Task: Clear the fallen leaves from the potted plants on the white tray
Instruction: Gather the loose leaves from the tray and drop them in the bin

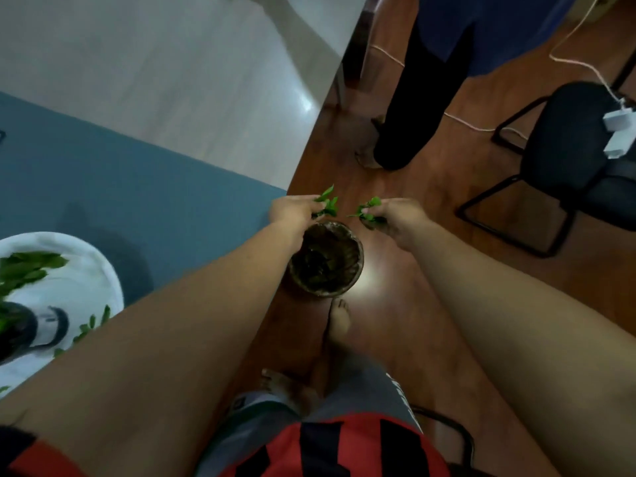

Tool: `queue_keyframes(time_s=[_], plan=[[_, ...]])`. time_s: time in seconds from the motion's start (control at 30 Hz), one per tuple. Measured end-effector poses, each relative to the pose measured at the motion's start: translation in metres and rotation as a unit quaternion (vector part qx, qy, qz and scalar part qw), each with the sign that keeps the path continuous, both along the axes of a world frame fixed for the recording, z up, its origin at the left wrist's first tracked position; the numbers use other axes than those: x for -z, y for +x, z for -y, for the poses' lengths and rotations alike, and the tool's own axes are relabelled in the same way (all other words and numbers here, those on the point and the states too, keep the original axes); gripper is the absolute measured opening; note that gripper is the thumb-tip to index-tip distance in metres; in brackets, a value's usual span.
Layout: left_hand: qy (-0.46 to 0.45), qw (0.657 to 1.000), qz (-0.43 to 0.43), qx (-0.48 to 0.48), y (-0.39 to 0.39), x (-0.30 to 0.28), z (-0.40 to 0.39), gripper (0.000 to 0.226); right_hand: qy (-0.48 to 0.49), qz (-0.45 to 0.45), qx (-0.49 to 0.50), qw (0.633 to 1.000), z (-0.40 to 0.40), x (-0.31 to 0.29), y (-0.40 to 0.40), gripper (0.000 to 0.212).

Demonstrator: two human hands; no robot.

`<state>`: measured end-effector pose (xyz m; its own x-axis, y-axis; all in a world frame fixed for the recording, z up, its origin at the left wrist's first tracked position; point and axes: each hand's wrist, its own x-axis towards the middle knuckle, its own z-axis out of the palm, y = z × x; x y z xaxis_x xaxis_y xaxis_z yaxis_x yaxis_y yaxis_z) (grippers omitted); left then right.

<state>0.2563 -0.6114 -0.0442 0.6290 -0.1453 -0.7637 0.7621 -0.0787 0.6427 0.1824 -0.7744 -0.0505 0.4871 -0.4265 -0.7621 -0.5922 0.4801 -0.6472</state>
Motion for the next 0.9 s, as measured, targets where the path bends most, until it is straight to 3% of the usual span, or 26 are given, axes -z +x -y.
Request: queue_keyframes(time_s=[0.17, 0.27, 0.47, 0.6, 0.8, 0.9], plan=[[0.052, 0.997, -0.049, -0.002, 0.001, 0.074, 0.032, 0.023, 0.021, -0.026, 0.012, 0.999, 0.030, 0.064, 0.010, 0.028], [0.104, 0.992, -0.066, 0.007, 0.002, 0.129, 0.040, 0.028, 0.015, -0.061, -0.002, 0.998, 0.039, 0.124, 0.018, 0.020], [0.172, 0.975, -0.134, 0.047, -0.003, 0.263, 0.047, 0.032, -0.025, -0.164, -0.042, 0.985, 0.040, 0.274, 0.013, 0.020], [0.244, 0.961, -0.128, 0.038, -0.005, 0.349, 0.039, 0.027, -0.058, -0.204, -0.074, 0.974, 0.027, 0.366, 0.013, 0.021], [0.253, 0.956, -0.122, 0.090, -0.006, 0.413, 0.033, 0.033, -0.039, -0.183, -0.123, 0.975, 0.009, 0.434, 0.016, 0.012], [0.255, 0.954, -0.122, 0.098, -0.003, 0.426, 0.033, 0.033, -0.094, -0.172, -0.206, 0.959, 0.012, 0.439, 0.014, 0.020]])
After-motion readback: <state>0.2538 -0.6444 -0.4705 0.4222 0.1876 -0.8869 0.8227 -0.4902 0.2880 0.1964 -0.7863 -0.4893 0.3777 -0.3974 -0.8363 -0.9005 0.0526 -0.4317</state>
